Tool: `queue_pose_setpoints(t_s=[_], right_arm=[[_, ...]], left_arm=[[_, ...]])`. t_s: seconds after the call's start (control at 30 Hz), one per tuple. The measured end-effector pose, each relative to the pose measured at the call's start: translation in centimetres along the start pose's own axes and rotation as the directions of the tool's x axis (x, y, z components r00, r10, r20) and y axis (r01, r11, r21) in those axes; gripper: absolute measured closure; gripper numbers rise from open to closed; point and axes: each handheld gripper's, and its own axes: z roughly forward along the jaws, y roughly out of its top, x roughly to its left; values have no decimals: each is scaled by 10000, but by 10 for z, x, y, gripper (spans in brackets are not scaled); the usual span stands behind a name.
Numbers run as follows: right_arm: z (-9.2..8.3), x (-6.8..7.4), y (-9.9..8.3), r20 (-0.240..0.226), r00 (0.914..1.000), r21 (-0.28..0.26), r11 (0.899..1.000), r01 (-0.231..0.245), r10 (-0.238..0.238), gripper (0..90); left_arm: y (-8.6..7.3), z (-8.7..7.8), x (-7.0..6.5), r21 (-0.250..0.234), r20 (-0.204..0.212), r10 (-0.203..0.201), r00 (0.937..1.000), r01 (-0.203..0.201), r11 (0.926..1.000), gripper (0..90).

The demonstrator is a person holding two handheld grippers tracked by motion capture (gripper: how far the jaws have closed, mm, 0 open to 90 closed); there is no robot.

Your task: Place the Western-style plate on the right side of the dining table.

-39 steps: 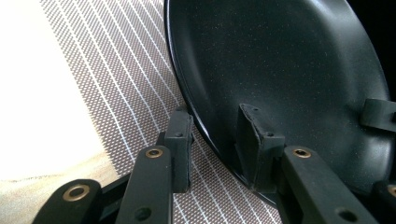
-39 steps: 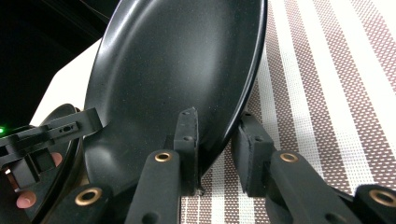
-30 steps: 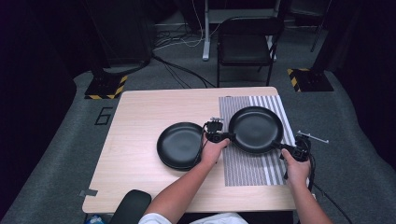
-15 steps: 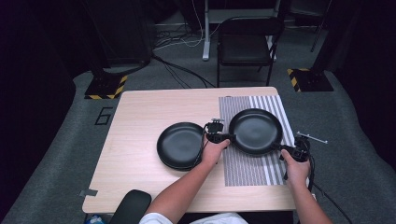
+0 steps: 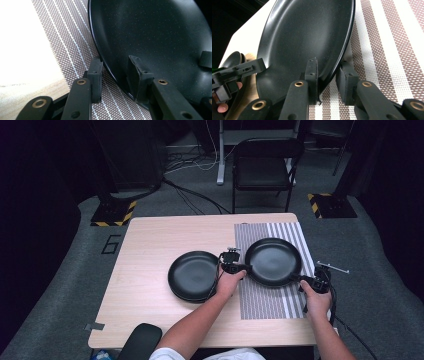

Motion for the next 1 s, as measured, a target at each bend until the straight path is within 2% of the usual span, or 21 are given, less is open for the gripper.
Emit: queue_pose_setpoints(t_s=[0.2, 0.4, 0.6, 0.77, 0.87, 0.93, 1.0], right_arm=[[1, 0, 0, 114, 9998, 165, 9997, -165, 163, 723], [4, -1, -1, 189, 9998, 269, 9996, -112, 107, 721], [6, -2, -2, 283, 9994, 362, 9991, -220, 210, 701], [6, -3, -3, 434, 9989, 438, 9989, -189, 170, 679], [6, -2, -3, 773, 9968, 399, 9990, 186, -216, 666], [4, -1, -3, 1138, 9918, 389, 9977, 546, -587, 658], [1, -1, -4, 1229, 9870, 308, 9945, 1002, -1032, 647]], left_arm=[[-1, 3, 0, 193, -180, 138, 9997, -135, 9997, 645], [-2, 5, 1, 412, -305, 178, 9994, -165, 9990, 635], [-2, 5, 1, 325, -227, 157, 9996, -150, 9994, 632], [-2, 4, -2, 319, -230, 411, 9989, -403, 9987, 611], [-3, 4, -3, 340, -155, 486, 9987, -480, 9983, 610], [-3, 5, -4, 469, -41, 563, 9984, -561, 9973, 592], [-4, 5, -6, 561, 54, 683, 9976, -685, 9961, 557]])
